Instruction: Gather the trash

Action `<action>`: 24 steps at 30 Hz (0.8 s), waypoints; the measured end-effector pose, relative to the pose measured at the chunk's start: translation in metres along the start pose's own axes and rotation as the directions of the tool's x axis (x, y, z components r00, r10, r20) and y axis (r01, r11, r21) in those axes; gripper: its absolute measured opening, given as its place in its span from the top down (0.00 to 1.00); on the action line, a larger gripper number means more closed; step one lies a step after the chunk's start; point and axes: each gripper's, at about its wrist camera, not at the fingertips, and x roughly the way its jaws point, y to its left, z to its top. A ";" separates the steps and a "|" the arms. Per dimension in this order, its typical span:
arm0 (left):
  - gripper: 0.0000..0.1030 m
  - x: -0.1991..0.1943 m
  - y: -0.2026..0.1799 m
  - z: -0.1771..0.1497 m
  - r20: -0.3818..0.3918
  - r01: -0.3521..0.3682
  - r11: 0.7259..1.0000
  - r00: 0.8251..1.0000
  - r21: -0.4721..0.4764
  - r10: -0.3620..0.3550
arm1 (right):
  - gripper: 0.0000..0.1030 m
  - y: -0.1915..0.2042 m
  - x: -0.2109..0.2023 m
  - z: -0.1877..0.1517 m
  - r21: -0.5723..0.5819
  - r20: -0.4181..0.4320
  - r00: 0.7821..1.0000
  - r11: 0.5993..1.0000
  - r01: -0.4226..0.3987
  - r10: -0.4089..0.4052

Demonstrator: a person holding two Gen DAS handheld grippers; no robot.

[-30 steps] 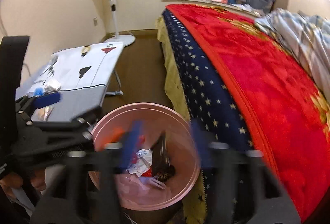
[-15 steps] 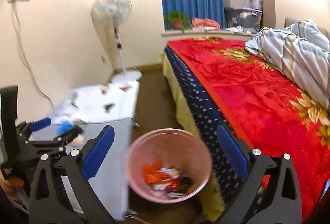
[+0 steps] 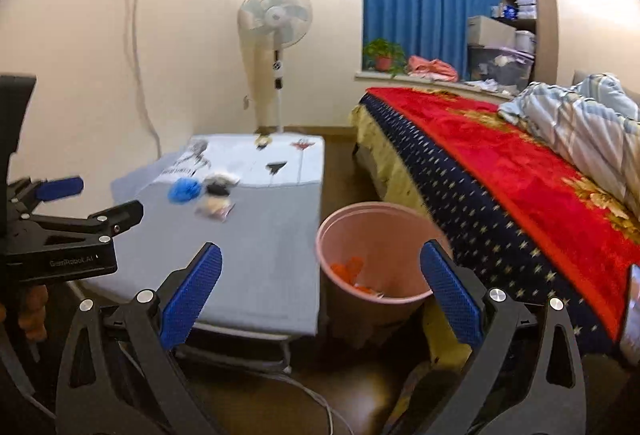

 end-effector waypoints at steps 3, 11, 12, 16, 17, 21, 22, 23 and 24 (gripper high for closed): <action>0.08 -0.009 0.004 -0.007 0.012 -0.014 1.000 1.000 -0.006 0.014 | 0.05 0.014 -0.001 -0.003 -0.040 0.011 1.000 0.999 -0.006 0.007; 0.08 -0.024 0.020 -0.017 0.028 -0.046 0.997 0.998 -0.057 0.047 | 0.05 0.026 -0.005 -0.007 -0.102 0.029 1.000 0.995 -0.009 0.012; 0.08 -0.024 0.021 -0.017 0.029 -0.050 0.997 0.998 -0.058 0.052 | 0.05 0.025 -0.005 -0.007 -0.098 0.029 0.999 0.995 -0.012 0.015; 0.08 -0.020 0.024 -0.014 0.023 -0.058 0.996 0.998 -0.068 0.060 | 0.05 0.024 -0.002 -0.005 -0.086 0.018 1.000 0.996 -0.017 0.019; 0.08 -0.019 0.024 -0.013 0.021 -0.058 0.996 0.998 -0.072 0.060 | 0.05 0.023 -0.001 -0.005 -0.085 0.016 1.000 0.996 -0.018 0.020; 0.08 -0.013 0.031 -0.010 0.014 -0.070 0.993 0.997 -0.092 0.071 | 0.05 0.023 0.005 -0.004 -0.073 -0.005 1.000 0.997 -0.030 0.030; 0.08 -0.012 0.034 -0.009 0.012 -0.073 0.993 0.997 -0.097 0.075 | 0.05 0.023 0.007 -0.004 -0.067 -0.012 0.999 0.997 -0.033 0.032; 0.08 -0.010 0.036 -0.008 0.010 -0.076 0.992 0.997 -0.103 0.077 | 0.05 0.022 0.009 -0.004 -0.063 -0.017 0.999 0.997 -0.034 0.033; 0.08 -0.008 0.040 -0.006 0.011 -0.079 0.991 0.997 -0.110 0.081 | 0.05 0.022 0.011 -0.003 -0.058 -0.023 0.999 0.998 -0.035 0.034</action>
